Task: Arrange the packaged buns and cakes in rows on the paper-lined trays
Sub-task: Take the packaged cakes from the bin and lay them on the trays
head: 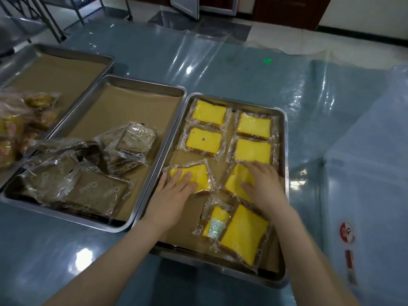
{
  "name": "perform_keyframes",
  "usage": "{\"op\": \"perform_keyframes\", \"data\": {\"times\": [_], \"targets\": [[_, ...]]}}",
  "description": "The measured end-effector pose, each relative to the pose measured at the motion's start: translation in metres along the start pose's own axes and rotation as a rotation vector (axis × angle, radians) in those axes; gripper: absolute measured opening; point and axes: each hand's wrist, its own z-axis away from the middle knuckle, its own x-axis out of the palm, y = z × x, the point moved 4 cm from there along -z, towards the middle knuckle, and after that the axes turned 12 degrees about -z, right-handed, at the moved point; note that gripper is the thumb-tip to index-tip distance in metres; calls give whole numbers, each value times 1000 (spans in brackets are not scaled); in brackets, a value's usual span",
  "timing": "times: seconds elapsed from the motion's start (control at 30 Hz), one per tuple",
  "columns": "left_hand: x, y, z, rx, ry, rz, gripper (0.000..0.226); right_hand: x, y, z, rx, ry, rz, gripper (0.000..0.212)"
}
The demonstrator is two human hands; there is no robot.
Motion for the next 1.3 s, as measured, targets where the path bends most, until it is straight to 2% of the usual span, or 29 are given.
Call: {"op": "perform_keyframes", "data": {"times": [0.07, 0.17, 0.3, 0.4, 0.5, 0.63, 0.73, 0.83, 0.9, 0.97, 1.0, 1.07, 1.13, 1.23, 1.3], "targets": [[-6, -1, -2, -107, 46, 1, 75, 23, 3, 12, -40, -91, 47, 58], [-9, 7, 3, -171, 85, 35, 63, 35, 12, 21, -46, -86, 71, 52], [8, 21, 5, -134, -5, -44, 63, 32, 5, 20, -59, 42, 179, 61], [19, 19, -5, -68, -64, -62, 65, 40, -2, 19, -63, -54, 93, 59], [22, 7, -15, 26, -51, -60, 66, 46, 5, 17, -85, -132, 62, 57], [24, -4, -19, 104, -46, -75, 67, 41, 13, 14, -117, -141, 17, 56], [24, -4, -17, 88, -49, -36, 68, 38, 10, 16, -129, -127, 29, 53], [17, 2, -11, 64, -37, -30, 67, 31, 6, 21, -119, -19, 39, 46], [5, 10, -4, 66, 66, 19, 63, 20, 4, 31, -118, 122, -11, 41], [-8, 18, 6, 2, 177, 180, 49, 9, 4, 48, -115, 285, -80, 31], [-11, 21, 11, -57, 173, 287, 36, 6, 5, 58, -95, 338, -113, 27], [-9, 32, 20, -167, -1, 503, 18, 6, 9, 77, -27, 343, -185, 25], [-2, 47, 27, -228, -187, 642, 19, 14, 11, 93, 32, 251, -224, 34], [6, 61, 34, -256, -255, 696, 33, 28, 8, 107, 42, 66, -96, 68], [8, 67, 36, -275, -319, 795, 42, 32, 7, 112, 78, 21, -83, 83]]}}
